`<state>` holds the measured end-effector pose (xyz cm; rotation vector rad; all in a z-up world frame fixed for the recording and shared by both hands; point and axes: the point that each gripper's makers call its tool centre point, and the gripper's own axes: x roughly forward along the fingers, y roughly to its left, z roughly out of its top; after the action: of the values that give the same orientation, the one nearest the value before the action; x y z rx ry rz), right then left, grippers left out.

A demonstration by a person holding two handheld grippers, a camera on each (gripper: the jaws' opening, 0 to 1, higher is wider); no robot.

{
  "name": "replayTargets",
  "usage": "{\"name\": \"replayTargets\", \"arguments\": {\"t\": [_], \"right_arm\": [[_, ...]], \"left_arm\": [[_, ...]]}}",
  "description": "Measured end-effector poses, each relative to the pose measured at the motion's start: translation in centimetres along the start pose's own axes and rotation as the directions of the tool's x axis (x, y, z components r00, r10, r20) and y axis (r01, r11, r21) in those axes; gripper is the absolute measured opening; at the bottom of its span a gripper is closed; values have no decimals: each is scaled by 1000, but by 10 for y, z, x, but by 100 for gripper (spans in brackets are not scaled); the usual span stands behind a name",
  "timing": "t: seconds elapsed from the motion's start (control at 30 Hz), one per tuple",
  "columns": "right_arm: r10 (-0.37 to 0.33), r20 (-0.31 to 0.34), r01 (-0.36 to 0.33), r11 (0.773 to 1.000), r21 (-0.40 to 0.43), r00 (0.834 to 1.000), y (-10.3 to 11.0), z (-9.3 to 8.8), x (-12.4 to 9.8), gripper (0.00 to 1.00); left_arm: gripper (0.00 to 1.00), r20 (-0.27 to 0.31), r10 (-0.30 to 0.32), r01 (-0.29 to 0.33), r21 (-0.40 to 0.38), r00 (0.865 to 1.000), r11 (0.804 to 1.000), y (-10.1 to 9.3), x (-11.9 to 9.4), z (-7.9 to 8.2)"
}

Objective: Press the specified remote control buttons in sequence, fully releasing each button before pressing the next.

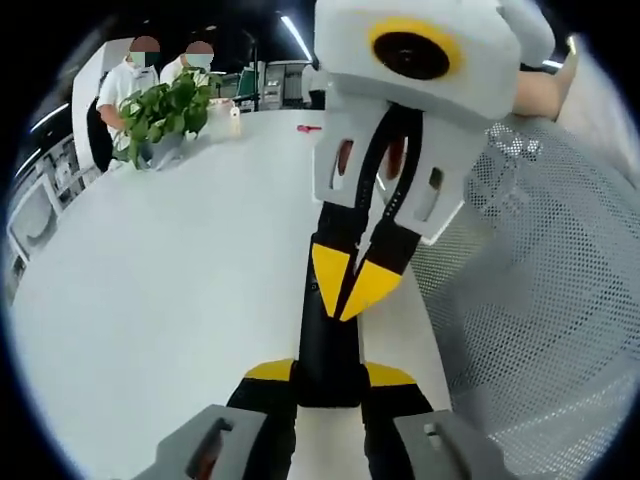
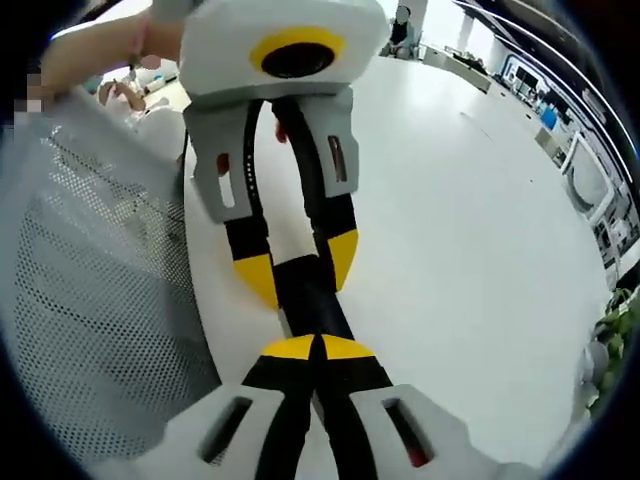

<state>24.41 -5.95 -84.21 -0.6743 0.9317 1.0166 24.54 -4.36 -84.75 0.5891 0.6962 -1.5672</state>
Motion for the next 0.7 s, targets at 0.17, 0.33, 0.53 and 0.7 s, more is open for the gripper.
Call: {"name": "replayTargets", "arguments": {"t": [0.17, 0.33, 0.53, 0.7], "right_arm": [[-4, -2, 4, 1000, 1, 1000, 0, 0, 0, 0], [1, 12, -1, 1000, 15, 1000, 0, 0, 0, 0], [-5, 20, 5, 1000, -16, 1000, 1, 0, 0, 0], [-7, 9, 8, 992, -129, 1000, 2, 0, 1, 0]], "left_arm": [[24, 1, -1, 1, -1, 1000, 1000, 0, 0, 0], [24, -1, 0, 0, 1, 1000, 1000, 0, 0, 0], [24, -6, 0, 0, 6, 1000, 1000, 0, 0, 0], [24, -11, 0, 0, 12, 1000, 1000, 0, 0, 0]]}}
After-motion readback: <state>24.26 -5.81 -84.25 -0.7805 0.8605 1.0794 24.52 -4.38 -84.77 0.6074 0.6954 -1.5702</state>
